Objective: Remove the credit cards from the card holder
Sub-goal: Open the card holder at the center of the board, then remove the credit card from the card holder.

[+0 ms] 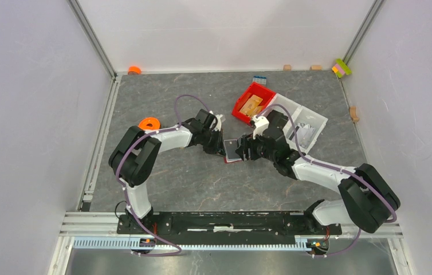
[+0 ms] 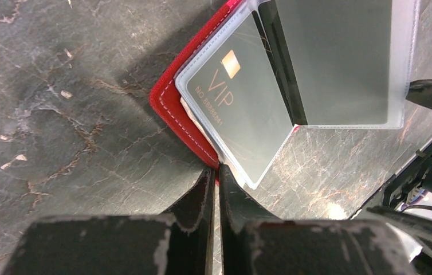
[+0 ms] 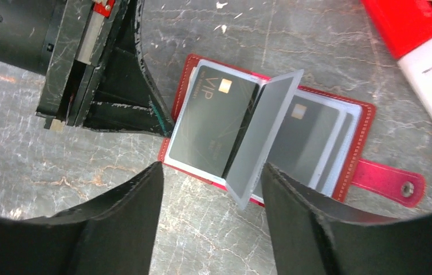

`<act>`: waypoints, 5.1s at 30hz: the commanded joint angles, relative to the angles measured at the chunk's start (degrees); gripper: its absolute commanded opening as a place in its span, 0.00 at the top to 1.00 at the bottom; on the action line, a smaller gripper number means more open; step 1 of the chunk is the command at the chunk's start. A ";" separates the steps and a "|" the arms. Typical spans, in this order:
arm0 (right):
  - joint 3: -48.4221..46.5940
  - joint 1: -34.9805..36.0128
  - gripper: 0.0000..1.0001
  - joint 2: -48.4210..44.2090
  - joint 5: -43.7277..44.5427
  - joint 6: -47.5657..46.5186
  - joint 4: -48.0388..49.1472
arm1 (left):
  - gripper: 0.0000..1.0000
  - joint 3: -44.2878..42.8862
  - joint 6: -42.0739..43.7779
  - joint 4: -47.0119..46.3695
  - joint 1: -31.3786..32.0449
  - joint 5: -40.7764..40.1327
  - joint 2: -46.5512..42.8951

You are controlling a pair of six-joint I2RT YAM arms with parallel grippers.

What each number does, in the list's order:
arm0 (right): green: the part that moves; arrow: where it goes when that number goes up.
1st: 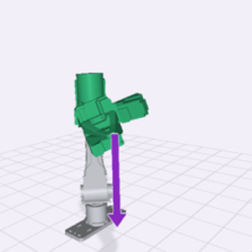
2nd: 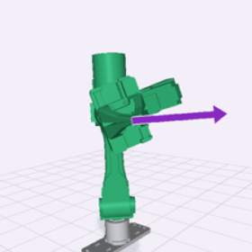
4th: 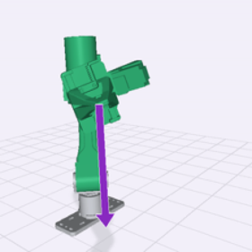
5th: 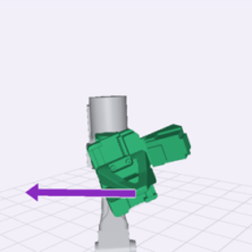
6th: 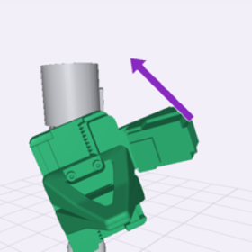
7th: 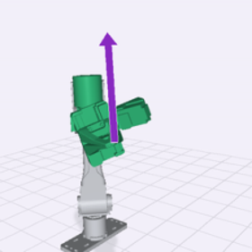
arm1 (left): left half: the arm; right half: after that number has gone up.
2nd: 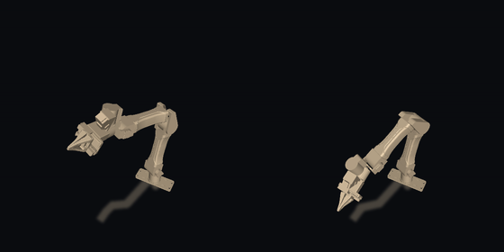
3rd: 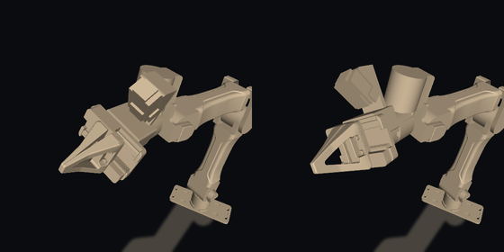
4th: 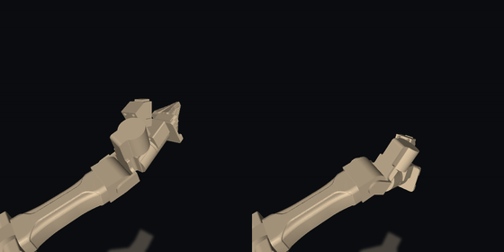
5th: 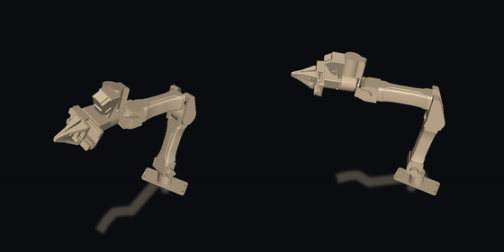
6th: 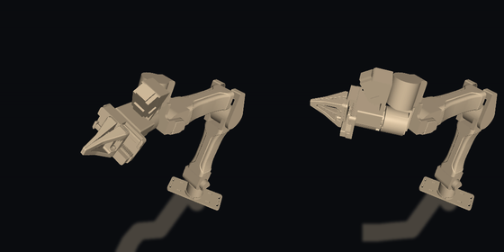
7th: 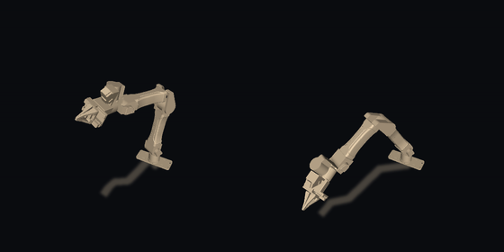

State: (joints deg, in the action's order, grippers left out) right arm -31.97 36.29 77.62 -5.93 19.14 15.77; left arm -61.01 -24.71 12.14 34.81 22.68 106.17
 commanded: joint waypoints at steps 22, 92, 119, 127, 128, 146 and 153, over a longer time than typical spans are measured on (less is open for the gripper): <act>-4.96 0.01 0.59 5.72 7.55 0.33 -5.54 | 0.68 3.15 -2.13 -9.65 -1.18 7.43 -3.29; -5.05 -3.04 0.80 11.67 -0.44 4.81 -4.61 | 0.58 10.36 -26.02 -46.31 -4.73 22.70 6.39; 1.22 -3.50 0.81 0.18 2.84 5.09 0.32 | 0.98 8.65 -14.47 -31.43 -4.05 17.49 0.57; 10.59 -3.90 0.78 -12.04 -0.07 5.75 13.75 | 0.98 14.69 -15.41 -39.34 -3.71 18.46 -8.76; 11.12 -3.87 0.78 -12.59 -0.06 6.01 14.83 | 0.98 15.22 -15.51 -40.16 -3.70 18.46 -9.44; 17.61 -5.78 0.70 -20.78 -8.52 8.18 26.53 | 0.98 22.46 -21.38 -62.43 -2.55 24.36 -16.10; 17.73 -7.79 0.71 -22.82 -11.20 9.92 26.21 | 0.98 23.45 -22.67 -66.94 -1.85 25.75 -17.06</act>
State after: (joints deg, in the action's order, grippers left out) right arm -12.67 29.54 56.66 -14.59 27.70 39.81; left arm -38.11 -45.43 -47.55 32.47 46.17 91.92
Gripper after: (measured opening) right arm 0.294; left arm 0.044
